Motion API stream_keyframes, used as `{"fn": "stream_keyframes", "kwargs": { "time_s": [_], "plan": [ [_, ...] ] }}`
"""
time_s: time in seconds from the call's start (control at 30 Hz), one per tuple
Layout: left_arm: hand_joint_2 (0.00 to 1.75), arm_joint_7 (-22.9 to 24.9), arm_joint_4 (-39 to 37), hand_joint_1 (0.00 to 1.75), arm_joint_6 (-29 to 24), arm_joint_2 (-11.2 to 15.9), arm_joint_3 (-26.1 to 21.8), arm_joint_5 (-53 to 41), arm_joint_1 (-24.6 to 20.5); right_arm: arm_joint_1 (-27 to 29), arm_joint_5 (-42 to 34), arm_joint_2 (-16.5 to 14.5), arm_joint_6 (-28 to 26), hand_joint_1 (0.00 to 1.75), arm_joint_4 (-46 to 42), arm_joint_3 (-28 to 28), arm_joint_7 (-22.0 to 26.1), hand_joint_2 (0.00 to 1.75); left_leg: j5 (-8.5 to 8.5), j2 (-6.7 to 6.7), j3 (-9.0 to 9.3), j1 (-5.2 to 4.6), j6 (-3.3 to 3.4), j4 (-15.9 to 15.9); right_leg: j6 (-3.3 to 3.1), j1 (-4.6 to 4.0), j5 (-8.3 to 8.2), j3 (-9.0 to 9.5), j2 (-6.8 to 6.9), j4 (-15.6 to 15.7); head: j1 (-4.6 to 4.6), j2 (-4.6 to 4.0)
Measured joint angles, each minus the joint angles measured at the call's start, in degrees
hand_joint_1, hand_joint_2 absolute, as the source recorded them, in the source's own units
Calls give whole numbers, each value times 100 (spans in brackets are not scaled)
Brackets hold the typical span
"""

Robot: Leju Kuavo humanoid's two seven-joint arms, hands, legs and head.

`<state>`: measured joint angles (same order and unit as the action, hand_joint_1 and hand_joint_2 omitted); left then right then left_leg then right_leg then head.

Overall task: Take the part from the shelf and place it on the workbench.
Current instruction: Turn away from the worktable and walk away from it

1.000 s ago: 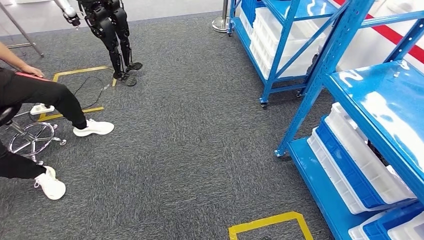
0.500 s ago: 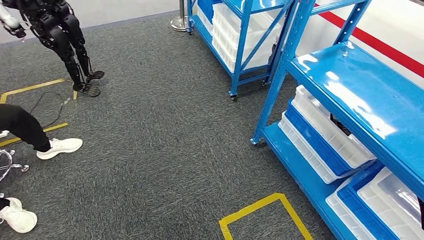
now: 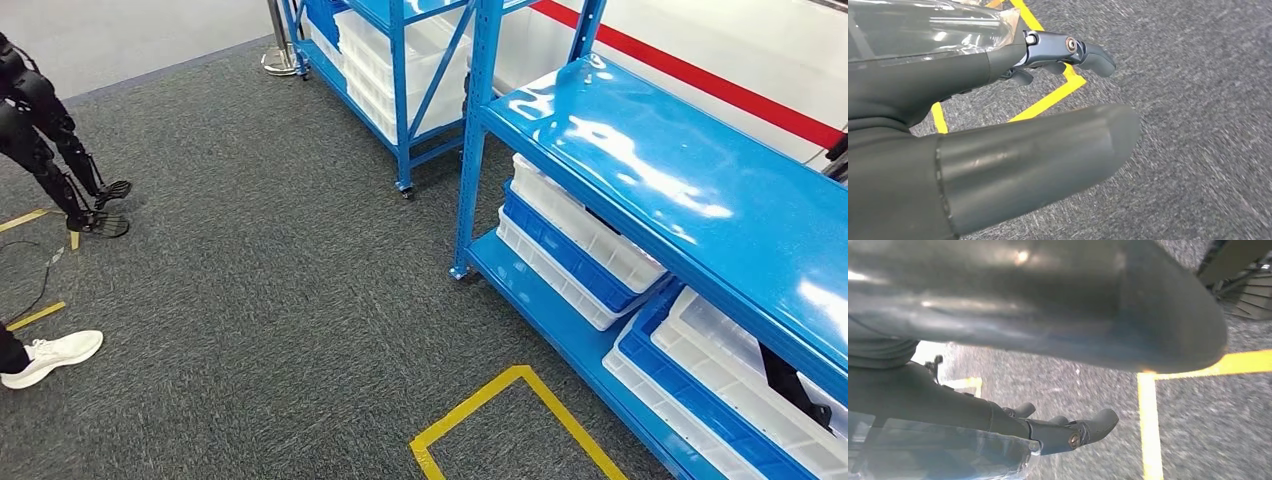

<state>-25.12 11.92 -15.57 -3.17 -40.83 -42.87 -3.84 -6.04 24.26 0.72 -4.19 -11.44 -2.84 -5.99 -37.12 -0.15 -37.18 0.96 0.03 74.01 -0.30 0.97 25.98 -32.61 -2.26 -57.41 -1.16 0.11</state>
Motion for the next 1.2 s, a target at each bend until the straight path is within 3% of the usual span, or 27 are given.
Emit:
{"fn": "stream_keyframes", "kwargs": {
  "time_s": [0.07, 0.13, 0.2, 0.3, 0.37, 0.4, 0.5, 0.53, 0.57, 0.6, 0.67, 0.73, 0.8, 0.83, 0.9, 0.97, 1.0, 1.03, 1.07, 1.1, 1.13, 1.2],
  "plan": [
    [0, 1, -3, 0, -3, 4, 0, 9, 0, 11, 3, -3, 1, 0, 1, -1, 0, 0, 403, -64, 221, 13, 24, -552, 1, -3, -2, 8, -138, -14, 0, 0],
    [0, 1, -5, 0, -13, 15, -1, 8, -1, 4, 7, -11, 1, 0, 0, -1, -1, 0, 719, -350, 518, 38, 45, -1242, 18, -24, 1, -8, -257, -51, -1, 0],
    [0, 1, -7, 0, -19, 22, -2, 1, -2, -7, 9, -17, 1, 0, -1, -1, -2, 0, 793, -578, 635, 52, 50, -1534, 39, -57, 7, -33, -314, -87, -2, 0],
    [0, 1, -8, 0, -19, 22, -2, -2, -2, -11, 9, -17, 1, 0, -2, -1, -3, 0, 791, -576, 637, 52, 48, -1544, 46, -70, 9, -40, -323, -96, -3, 0],
    [0, 2, -8, 0, -21, 24, -2, -3, -5, -6, 9, -17, 1, 0, -1, -3, -4, 0, 794, -495, 631, 29, 67, -1537, 87, -55, -9, -65, -377, -77, -7, 0],
    [0, 2, -8, 0, -32, 21, -2, -5, -12, 5, 9, -16, 1, 0, 0, -7, -5, 0, 828, -394, 643, 14, 121, -1575, 130, -46, -10, -114, -341, -96, -9, 0],
    [0, 21, -9, 0, -71, 26, -4, -18, -13, 18, 10, -20, 1, 0, 1, -28, -9, 0, 924, 99, 666, -24, 305, -1704, 228, -4, 538, -781, 73, -1299, -38, 0],
    [0, 30, -10, 0, -73, 29, -4, -22, -7, 19, 10, -20, 1, 0, 1, -34, -11, 0, 922, 225, 659, -28, 314, -1705, 260, 14, 701, -945, 162, -1660, -48, 0],
    [0, 38, -10, 0, -73, 25, -4, -24, -8, 28, 10, -16, 1, 0, 1, -37, -12, 0, 916, 296, 658, -26, 305, -1703, 318, 29, 660, -883, 179, -1593, -49, 0],
    [0, 44, -11, 0, -72, 20, -4, -24, -8, 34, 10, -9, 1, 0, 1, -40, -13, 0, 907, 362, 666, -23, 289, -1701, 384, 48, 547, -698, 223, -1292, -50, 0],
    [0, 54, -13, 0, -73, 17, -5, -24, -7, 24, 9, -1, 1, 0, -1, -50, -13, 0, 872, 482, 701, -33, 228, -1690, 464, 57, 270, -187, 460, -444, -51, 0],
    [0, 60, -14, 0, -76, 30, -10, -23, -11, 5, 9, -4, 1, 0, -2, -64, -13, 0, 825, 584, 752, -62, 150, -1677, 399, 34, 127, 61, 612, -26, -43, 0],
    [0, 61, -14, 0, -81, 36, -15, -23, -31, 4, 9, -4, 1, 0, -1, -83, -13, 0, 797, 685, 808, -60, 84, -1692, 280, 11, 112, 47, 525, -16, -36, 0],
    [0, 61, -13, 0, -83, 34, -15, -23, -46, 9, 9, -3, 1, 0, -1, -91, -13, 0, 770, 666, 826, -37, 47, -1681, 235, 26, 110, 55, 465, -8, -35, 0],
    [0, 58, -13, 0, -86, 27, -16, -31, -60, 7, 9, -3, 1, 0, -2, -100, -13, 0, 548, 413, 732, 3, -10, -1403, 130, 64, 94, 80, 347, 9, -24, 0],
    [0, 57, -14, 0, -86, 27, -19, -38, -45, -4, 8, -4, 1, 0, -2, -104, -13, 0, 138, 102, 388, 19, -23, -662, 55, 62, 81, 79, 220, 11, -8, 0],
    [0, 57, -14, 0, -86, 28, -20, -39, -33, -5, 7, -4, 1, 0, -2, -107, -13, 0, -22, 40, 187, 19, -23, -268, 41, 49, 80, 76, 147, 10, -7, 0],
    [0, 58, -14, 0, -86, 30, -21, -39, -24, 0, 6, -4, 1, 0, -2, -109, -13, 0, -79, 15, 38, 19, -21, -8, 35, 39, 78, 78, 72, 8, -7, 0],
    [0, 58, -14, 0, -86, 30, -22, -39, -19, 7, 5, -4, 1, 0, -2, -110, -13, 0, -3, 4, -14, 20, -13, 34, 36, 33, 78, 84, -8, 6, -8, 0],
    [0, 58, -14, 0, -86, 30, -22, -39, -18, 13, 4, -5, 1, 0, -2, -112, -13, 0, 181, -15, 38, 21, 1, -145, 37, 31, 78, 94, -89, 3, -7, 0],
    [0, 58, -14, 0, -86, 31, -22, -39, -18, 15, 4, -7, 1, 0, -2, -112, -13, 0, 427, -74, 174, 25, 19, -494, 39, 32, 78, 106, -169, 1, -8, 0],
    [0, 57, -15, 0, -86, 39, -22, -39, -15, 4, 5, -14, 1, 0, -2, -112, -13, 0, 801, -366, 461, 42, 52, -1231, 60, 15, 83, 93, -316, -21, -10, 0]
  ]
}}
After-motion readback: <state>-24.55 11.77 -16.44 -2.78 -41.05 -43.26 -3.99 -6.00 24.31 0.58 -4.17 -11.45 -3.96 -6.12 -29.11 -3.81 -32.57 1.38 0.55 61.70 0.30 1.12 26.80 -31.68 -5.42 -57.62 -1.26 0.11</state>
